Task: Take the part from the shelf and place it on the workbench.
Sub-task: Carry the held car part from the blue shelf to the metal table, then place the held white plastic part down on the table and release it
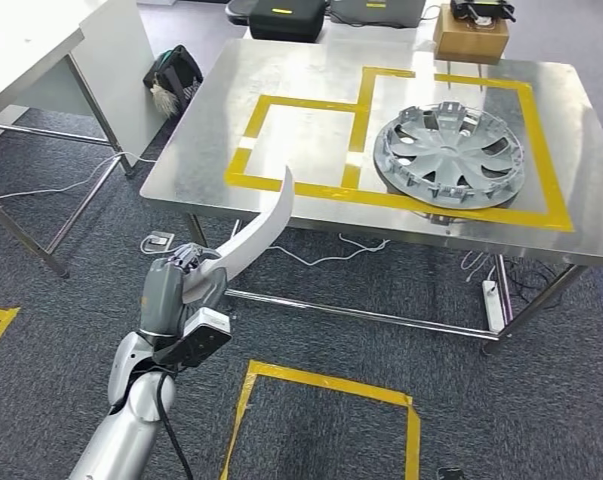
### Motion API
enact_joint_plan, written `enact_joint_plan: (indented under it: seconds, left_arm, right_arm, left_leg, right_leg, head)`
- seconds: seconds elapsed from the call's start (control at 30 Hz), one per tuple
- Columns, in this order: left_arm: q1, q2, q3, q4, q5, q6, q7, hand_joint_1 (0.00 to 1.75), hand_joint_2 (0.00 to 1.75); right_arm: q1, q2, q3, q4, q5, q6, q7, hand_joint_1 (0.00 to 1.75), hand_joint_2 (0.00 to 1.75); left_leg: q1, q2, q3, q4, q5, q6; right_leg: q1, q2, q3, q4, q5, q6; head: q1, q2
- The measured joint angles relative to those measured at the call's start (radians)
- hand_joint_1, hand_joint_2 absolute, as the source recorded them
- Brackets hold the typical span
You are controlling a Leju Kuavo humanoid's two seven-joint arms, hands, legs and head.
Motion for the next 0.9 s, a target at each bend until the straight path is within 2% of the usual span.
enact_joint_plan:
  seconds: [0.03,0.07,0.13,0.2,0.23,0.27,0.33,0.37,0.4,0.43,0.47,0.5,0.53,0.57,0.6,0.67,0.73,0.8,0.87,0.9]
  left_arm:
    - [-0.002,-0.001,0.001,0.003,-0.002,0.002,0.000,1.75,1.75]
    - [-0.004,-0.002,0.002,0.006,-0.004,0.005,0.000,1.75,1.75]
    - [-0.008,-0.005,0.003,0.010,-0.006,0.009,0.001,1.75,1.75]
    - [-0.010,-0.007,0.007,0.011,-0.006,0.012,0.001,1.75,1.75]
    - [-0.011,-0.009,0.008,0.012,-0.006,0.013,0.001,1.75,1.75]
    - [-0.012,-0.011,0.010,0.013,-0.006,0.013,0.001,1.75,1.75]
    - [-0.013,-0.014,0.013,0.017,-0.006,0.014,0.001,1.75,1.75]
    - [-0.012,-0.014,0.014,0.019,-0.007,0.014,0.001,1.75,1.75]
    - [-0.012,-0.014,0.016,0.021,-0.007,0.014,0.001,1.75,1.75]
    - [-0.011,-0.014,0.016,0.023,-0.007,0.015,0.001,1.75,1.75]
    - [-0.011,-0.014,0.017,0.025,-0.008,0.015,0.001,1.75,1.75]
    - [-0.012,-0.014,0.018,0.027,-0.008,0.015,0.001,1.75,1.75]
    - [-0.012,-0.014,0.019,0.028,-0.008,0.016,0.001,1.75,1.75]
    - [-0.012,-0.013,0.020,0.029,-0.008,0.017,0.001,1.75,1.75]
    - [-0.012,-0.013,0.021,0.030,-0.009,0.018,0.001,1.75,1.75]
    - [-0.011,-0.013,0.022,0.031,-0.009,0.019,0.001,1.75,1.75]
    - [-0.013,-0.013,0.022,0.031,-0.010,0.019,0.001,1.75,1.75]
    - [-0.015,-0.013,0.021,0.031,-0.011,0.020,0.001,1.75,1.75]
    - [-0.014,-0.012,0.021,0.032,-0.012,0.020,0.001,1.75,1.75]
    - [-0.012,-0.011,0.022,0.033,-0.013,0.020,0.001,1.75,1.75]
  right_arm:
    - [0.000,0.000,0.000,0.000,0.001,-0.001,0.000,0.00,1.75]
    - [-0.001,0.000,0.000,0.000,0.001,-0.003,0.000,0.00,1.75]
    - [-0.003,0.000,-0.001,0.000,0.003,-0.005,-0.001,0.00,1.75]
    - [-0.005,0.000,-0.001,0.000,0.005,-0.005,-0.002,0.00,1.75]
    - [-0.006,0.000,-0.001,0.000,0.005,-0.005,-0.002,0.00,1.75]
    - [-0.007,0.000,-0.001,0.000,0.006,-0.005,-0.002,0.00,1.75]
    - [-0.007,0.001,-0.001,0.000,0.006,-0.005,-0.002,0.00,1.75]
    - [-0.005,0.001,-0.001,0.000,0.006,-0.006,-0.002,0.00,1.75]
    - [-0.004,0.001,-0.001,0.000,0.005,-0.010,-0.002,0.00,1.75]
    - [-0.003,0.002,-0.002,0.000,0.003,-0.017,-0.002,0.00,1.75]
    - [-0.001,0.004,-0.004,0.000,0.000,-0.028,-0.002,0.00,1.75]
    - [0.000,0.008,-0.007,0.000,-0.002,-0.039,-0.003,0.00,1.75]
    - [0.001,0.013,-0.010,0.001,-0.003,-0.050,-0.003,0.00,1.75]
    - [0.001,0.018,-0.012,0.001,-0.003,-0.057,-0.003,0.00,1.75]
    - [0.001,0.022,-0.014,0.001,-0.003,-0.061,-0.004,0.00,1.75]
    - [-0.001,0.028,-0.017,0.001,-0.004,-0.065,-0.006,0.00,1.75]
    - [-0.002,0.031,-0.018,0.001,-0.004,-0.065,-0.007,0.00,1.75]
    - [-0.002,0.031,-0.018,0.001,-0.004,-0.065,-0.007,0.00,1.75]
    - [-0.002,0.032,-0.018,0.001,-0.004,-0.065,-0.007,0.00,1.75]
    - [-0.002,0.032,-0.018,0.001,-0.004,-0.065,-0.007,0.00,1.75]
  left_leg:
    - [-0.001,0.012,0.014,-0.048,0.027,0.003]
    - [-0.002,0.019,0.023,-0.078,0.039,0.007]
    - [-0.001,0.010,0.031,-0.092,0.035,0.019]
    - [0.002,-0.005,0.046,-0.097,0.034,0.034]
    - [0.003,-0.011,0.055,-0.098,0.032,0.041]
    - [0.003,-0.016,0.060,-0.098,0.026,0.045]
    - [0.003,-0.031,0.070,-0.098,0.014,0.048]
    - [0.003,-0.039,0.078,-0.098,0.006,0.048]
    - [0.003,-0.047,0.088,-0.098,-0.002,0.046]
    - [0.004,-0.055,0.101,-0.097,-0.012,0.044]
    - [0.004,-0.062,0.115,-0.098,-0.022,0.041]
    - [0.004,-0.068,0.127,-0.096,-0.033,0.037]
    - [0.003,-0.074,0.136,-0.096,-0.042,0.032]
    - [0.003,-0.080,0.141,-0.098,-0.051,0.026]
    - [0.002,-0.083,0.145,-0.097,-0.054,0.019]
    - [0.003,-0.082,0.152,-0.098,-0.058,0.008]
    - [0.001,-0.059,0.131,-0.051,-0.059,0.000]
    - [0.000,-0.034,0.073,0.045,-0.075,-0.005]
    - [0.000,-0.027,-0.003,0.149,-0.125,-0.009]
    - [0.000,-0.026,-0.035,0.183,-0.147,-0.009]
  right_leg:
    - [0.002,-0.004,0.008,0.000,-0.012,0.006]
    - [0.005,-0.009,0.016,-0.003,-0.021,0.012]
    - [0.008,-0.016,0.032,-0.004,-0.027,0.027]
    - [0.004,-0.011,0.022,0.033,-0.025,0.039]
    - [0.002,-0.004,-0.004,0.079,-0.032,0.042]
    - [0.000,0.004,-0.045,0.140,-0.048,0.045]
    - [-0.002,0.010,-0.134,0.256,-0.105,0.051]
    - [-0.002,0.010,-0.166,0.282,-0.129,0.054]
    - [-0.003,0.011,-0.182,0.277,-0.134,0.056]
    - [-0.005,0.012,-0.182,0.238,-0.113,0.056]
    - [-0.007,0.017,-0.171,0.177,-0.066,0.057]
    - [-0.010,0.027,-0.158,0.109,-0.005,0.057]
    - [-0.012,0.035,-0.146,0.057,0.040,0.053]
    - [-0.011,0.041,-0.136,0.025,0.070,0.047]
    - [-0.009,0.041,-0.131,0.013,0.079,0.039]
    - [-0.006,0.033,-0.115,0.011,0.078,0.020]
    - [-0.008,0.025,-0.099,0.006,0.078,0.007]
    - [-0.008,0.019,-0.087,0.004,0.069,0.001]
    - [-0.007,0.011,-0.076,0.004,0.056,-0.003]
    - [-0.006,0.007,-0.067,0.004,0.048,-0.004]
  head:
    - [-0.001,0.000]
    - [-0.002,0.000]
    - [-0.002,0.000]
    - [-0.001,0.000]
    - [0.001,0.000]
    - [0.002,0.000]
    - [0.005,0.000]
    - [0.005,0.000]
    - [0.005,0.000]
    - [0.005,0.000]
    - [0.005,0.000]
    - [0.005,0.000]
    - [0.005,0.000]
    - [0.005,0.000]
    - [0.005,0.000]
    - [0.004,0.000]
    - [-0.001,0.000]
    - [-0.004,0.000]
    - [-0.004,0.000]
    - [-0.004,0.000]
